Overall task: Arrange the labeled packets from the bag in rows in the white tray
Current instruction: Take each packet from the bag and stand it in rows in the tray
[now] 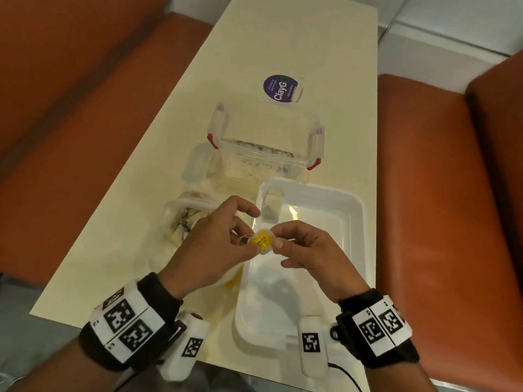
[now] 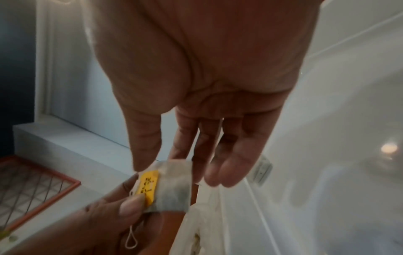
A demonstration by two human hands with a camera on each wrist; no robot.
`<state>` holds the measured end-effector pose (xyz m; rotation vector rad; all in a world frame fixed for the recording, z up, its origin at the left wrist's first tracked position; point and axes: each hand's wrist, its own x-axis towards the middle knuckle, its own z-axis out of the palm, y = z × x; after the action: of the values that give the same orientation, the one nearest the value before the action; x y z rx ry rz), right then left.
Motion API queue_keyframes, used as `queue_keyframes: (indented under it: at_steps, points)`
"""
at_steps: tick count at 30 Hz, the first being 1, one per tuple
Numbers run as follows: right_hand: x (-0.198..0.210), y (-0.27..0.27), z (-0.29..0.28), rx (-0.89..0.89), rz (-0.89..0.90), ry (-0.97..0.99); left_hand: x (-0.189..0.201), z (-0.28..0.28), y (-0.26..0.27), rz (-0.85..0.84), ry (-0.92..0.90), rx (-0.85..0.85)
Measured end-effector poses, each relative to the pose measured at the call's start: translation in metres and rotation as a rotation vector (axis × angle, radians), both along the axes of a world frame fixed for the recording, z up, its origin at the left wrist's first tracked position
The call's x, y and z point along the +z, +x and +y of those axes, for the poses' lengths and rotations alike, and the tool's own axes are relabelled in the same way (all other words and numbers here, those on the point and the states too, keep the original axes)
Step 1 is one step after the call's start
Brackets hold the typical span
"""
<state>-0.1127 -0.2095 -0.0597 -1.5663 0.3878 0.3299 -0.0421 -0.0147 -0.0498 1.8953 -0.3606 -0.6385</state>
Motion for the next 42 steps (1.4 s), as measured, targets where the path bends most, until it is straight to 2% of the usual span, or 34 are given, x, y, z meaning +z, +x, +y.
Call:
queue_keyframes:
  at_steps: [2, 4, 8, 11, 17, 22, 28, 35, 42]
  points:
    - [-0.001, 0.0, -0.002, 0.065, -0.048, -0.062, 0.001, -0.003, -0.001, -0.073, 0.098, -0.093]
    - [-0.003, 0.002, -0.004, 0.085, -0.067, -0.082, 0.002, -0.005, 0.0, -0.093, 0.124, -0.099]
    - [-0.019, 0.014, -0.011, -0.093, -0.023, -0.096, 0.002, -0.001, 0.004, -0.037, 0.066, 0.066]
    - [-0.045, 0.032, -0.018, -0.238, 0.062, -0.137, 0.003, 0.008, 0.004, 0.08, -0.006, 0.183]
    - [-0.083, 0.063, -0.021, -0.278, 0.121, -0.188, -0.005, 0.033, -0.004, 0.19, -0.021, 0.244]
    - [-0.089, 0.072, -0.021, -0.296, 0.11, -0.235, -0.01, 0.046, -0.006, 0.21, -0.01, 0.262]
    - [-0.074, 0.072, -0.017, -0.058, 0.126, -0.186, -0.013, 0.052, -0.006, 0.213, -0.011, 0.258]
    - [-0.094, 0.079, -0.023, -0.219, 0.144, -0.329, -0.015, 0.056, -0.009, 0.212, -0.018, 0.248]
    - [-0.098, 0.078, -0.019, -0.283, 0.107, -0.38, -0.018, 0.057, -0.011, 0.208, -0.018, 0.237]
